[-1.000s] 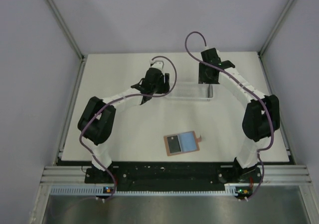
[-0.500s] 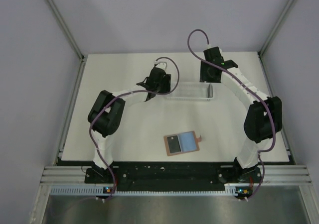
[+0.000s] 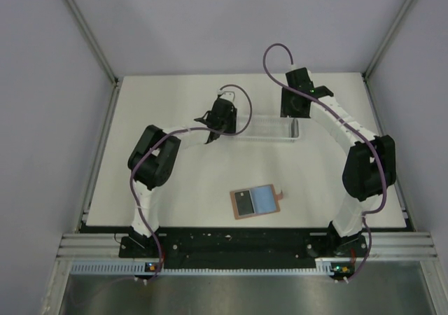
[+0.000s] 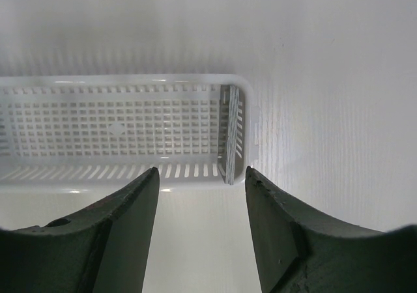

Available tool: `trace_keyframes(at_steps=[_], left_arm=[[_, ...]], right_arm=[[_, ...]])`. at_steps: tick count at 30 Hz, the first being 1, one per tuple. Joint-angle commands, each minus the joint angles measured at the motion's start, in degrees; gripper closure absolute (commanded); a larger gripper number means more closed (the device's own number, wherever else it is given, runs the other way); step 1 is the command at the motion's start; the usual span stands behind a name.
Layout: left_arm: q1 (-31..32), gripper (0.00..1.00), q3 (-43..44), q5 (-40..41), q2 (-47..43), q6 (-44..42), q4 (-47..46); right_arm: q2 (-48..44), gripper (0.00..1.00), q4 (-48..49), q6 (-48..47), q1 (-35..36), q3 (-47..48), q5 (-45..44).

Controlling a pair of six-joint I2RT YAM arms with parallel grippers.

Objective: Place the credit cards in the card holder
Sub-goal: Pick up the credit card from the storage box.

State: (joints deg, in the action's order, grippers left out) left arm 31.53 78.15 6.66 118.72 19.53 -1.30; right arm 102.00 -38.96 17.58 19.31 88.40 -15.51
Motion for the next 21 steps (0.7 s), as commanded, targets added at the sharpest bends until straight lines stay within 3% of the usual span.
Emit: trace_keyframes(at_steps=[1,9,21], left_arm=[[-0.24,0.62,0.34,-0.59,-0.68,0.07,-1.78],[-0.33,0.73,-1.77,0.55,-3.14,-0.28,-0.37],[-0.24,0.72,-8.63,6.35,-7.97,1.30,0.24]], right_arm=[[-2.85,0.44,1.43,-0.27,-0.85,-0.07,-0.05],[-1.19,0.44,1.43,-0.45,-0.85,0.46,1.00],[3.30,0.43,1.43,0.78,-0.77,0.99,7.24]])
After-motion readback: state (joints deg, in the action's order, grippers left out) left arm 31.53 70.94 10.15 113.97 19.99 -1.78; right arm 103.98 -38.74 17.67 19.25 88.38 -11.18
